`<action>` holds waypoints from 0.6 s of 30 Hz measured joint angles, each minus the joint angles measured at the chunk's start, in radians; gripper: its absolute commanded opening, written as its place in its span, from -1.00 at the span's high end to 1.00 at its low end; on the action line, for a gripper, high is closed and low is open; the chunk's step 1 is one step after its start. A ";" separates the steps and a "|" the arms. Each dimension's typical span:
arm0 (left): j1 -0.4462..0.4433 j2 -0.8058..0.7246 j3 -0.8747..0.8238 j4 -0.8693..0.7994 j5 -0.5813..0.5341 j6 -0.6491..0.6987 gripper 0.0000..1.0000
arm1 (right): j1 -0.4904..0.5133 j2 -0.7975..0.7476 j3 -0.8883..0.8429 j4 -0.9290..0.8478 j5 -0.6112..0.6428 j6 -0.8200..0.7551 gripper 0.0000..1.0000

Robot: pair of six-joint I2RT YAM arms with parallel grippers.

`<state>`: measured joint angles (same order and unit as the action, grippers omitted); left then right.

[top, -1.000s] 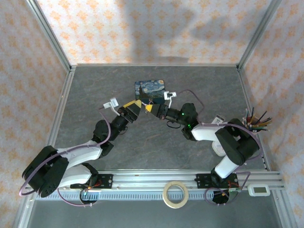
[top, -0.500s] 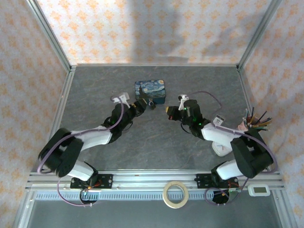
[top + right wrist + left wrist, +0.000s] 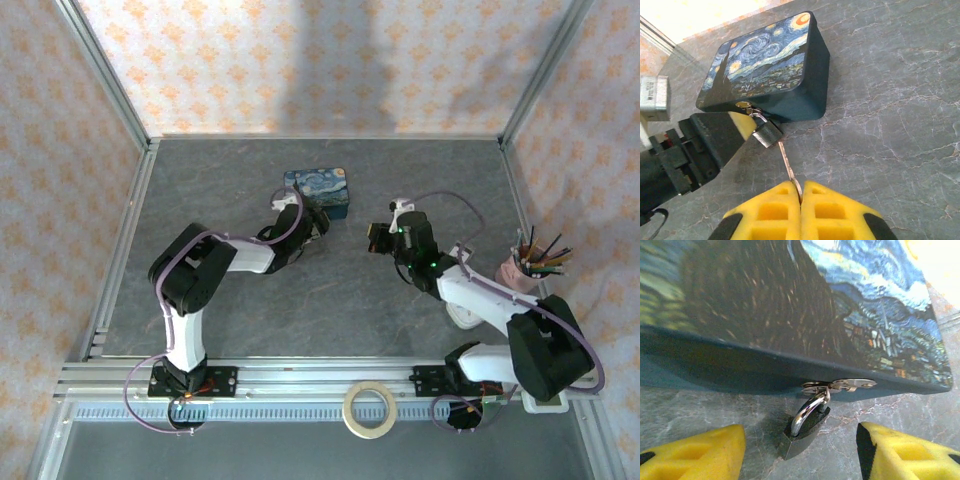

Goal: Unlock the padlock with the key

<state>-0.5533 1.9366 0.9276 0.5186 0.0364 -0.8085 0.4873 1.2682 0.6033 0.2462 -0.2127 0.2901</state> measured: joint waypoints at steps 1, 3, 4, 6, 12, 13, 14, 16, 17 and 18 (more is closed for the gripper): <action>-0.003 0.014 0.009 -0.001 -0.003 0.000 -0.22 | 0.000 -0.001 -0.003 0.000 0.000 0.000 1.00; -0.010 0.037 0.026 -0.002 -0.016 -0.001 -0.21 | 0.000 -0.005 -0.011 0.001 0.000 0.000 1.00; -0.013 0.042 0.036 -0.002 -0.019 -0.001 -0.21 | 0.000 -0.006 -0.014 0.001 0.000 0.001 1.00; -0.017 0.061 0.060 -0.002 -0.024 -0.002 -0.20 | 0.000 -0.009 -0.019 0.003 0.000 0.001 1.00; -0.021 0.113 0.120 -0.013 -0.055 -0.007 0.23 | 0.000 -0.010 -0.023 0.014 -0.003 0.005 1.00; -0.021 0.121 0.127 -0.014 -0.058 -0.008 0.34 | 0.000 -0.011 -0.024 0.018 -0.004 0.005 1.00; -0.021 0.126 0.128 -0.013 -0.064 -0.010 0.43 | 0.000 -0.011 -0.026 0.023 -0.004 0.006 1.00; -0.021 0.128 0.128 -0.008 -0.064 -0.015 0.63 | 0.000 -0.013 -0.036 0.030 -0.004 0.012 1.00; -0.021 0.128 0.128 -0.004 -0.062 -0.017 0.73 | 0.000 -0.014 -0.041 0.032 -0.004 0.014 1.00; -0.021 0.128 0.127 0.006 -0.059 -0.020 0.80 | 0.000 -0.014 -0.047 0.034 -0.005 0.017 1.00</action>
<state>-0.5743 2.0644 1.0550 0.5247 -0.0227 -0.8288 0.4870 1.2545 0.5568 0.2802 -0.2176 0.3069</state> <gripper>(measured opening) 0.162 0.041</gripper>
